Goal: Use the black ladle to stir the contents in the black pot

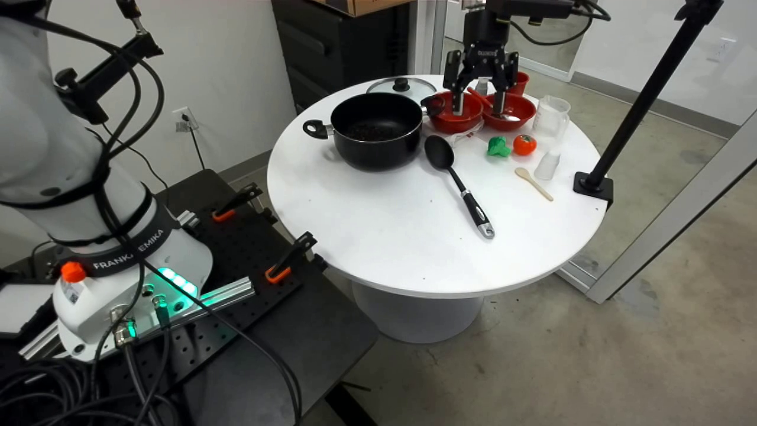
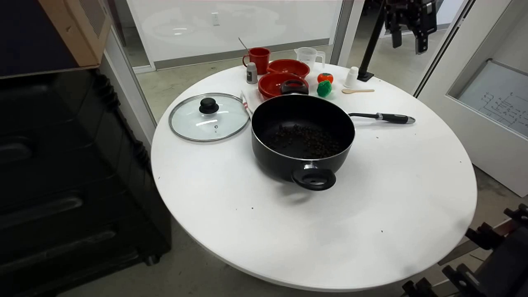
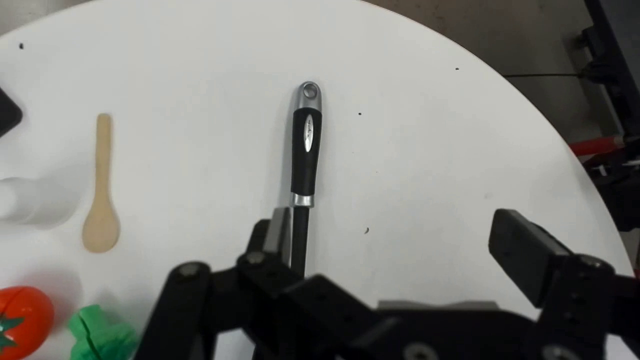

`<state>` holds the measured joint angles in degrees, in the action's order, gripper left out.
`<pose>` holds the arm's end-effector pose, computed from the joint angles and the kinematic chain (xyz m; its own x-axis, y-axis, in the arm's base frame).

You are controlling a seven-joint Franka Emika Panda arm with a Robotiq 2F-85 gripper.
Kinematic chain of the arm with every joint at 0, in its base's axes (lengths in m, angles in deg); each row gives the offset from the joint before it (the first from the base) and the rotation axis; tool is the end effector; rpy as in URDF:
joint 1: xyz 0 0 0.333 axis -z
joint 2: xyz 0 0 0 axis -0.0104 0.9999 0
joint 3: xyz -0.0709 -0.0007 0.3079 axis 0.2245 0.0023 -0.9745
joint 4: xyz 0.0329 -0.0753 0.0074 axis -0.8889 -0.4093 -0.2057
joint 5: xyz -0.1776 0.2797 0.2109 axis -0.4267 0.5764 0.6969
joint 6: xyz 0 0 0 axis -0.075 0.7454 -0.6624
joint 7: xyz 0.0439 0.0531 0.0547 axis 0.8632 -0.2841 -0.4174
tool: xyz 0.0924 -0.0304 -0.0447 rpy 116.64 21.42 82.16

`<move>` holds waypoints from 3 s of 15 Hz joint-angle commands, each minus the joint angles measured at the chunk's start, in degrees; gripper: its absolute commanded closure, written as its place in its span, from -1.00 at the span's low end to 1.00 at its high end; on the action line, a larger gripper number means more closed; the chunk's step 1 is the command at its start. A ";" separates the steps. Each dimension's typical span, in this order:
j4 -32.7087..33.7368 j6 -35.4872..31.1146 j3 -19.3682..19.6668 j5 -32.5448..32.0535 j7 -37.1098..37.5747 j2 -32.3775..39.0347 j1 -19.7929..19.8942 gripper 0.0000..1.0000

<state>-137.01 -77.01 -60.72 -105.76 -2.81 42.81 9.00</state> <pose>0.6182 -0.1750 0.2770 0.3228 0.8476 -0.4211 0.8924 -0.4208 -0.1629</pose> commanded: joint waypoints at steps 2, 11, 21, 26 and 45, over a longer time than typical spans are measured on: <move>0.27 0.26 -0.64 -0.25 0.19 0.38 0.69 -1.00; -2.88 -7.60 -0.68 -4.15 5.07 1.54 -1.77 -1.00; 6.81 -11.64 2.16 -8.05 5.59 13.79 -0.06 -1.00; 10.59 -11.63 3.51 -10.51 4.41 17.58 -0.16 -1.00; 2.43 -13.23 -0.27 -0.86 -1.08 14.13 6.58 -1.00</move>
<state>-130.26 -88.44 -59.94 -108.41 -2.30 59.87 13.99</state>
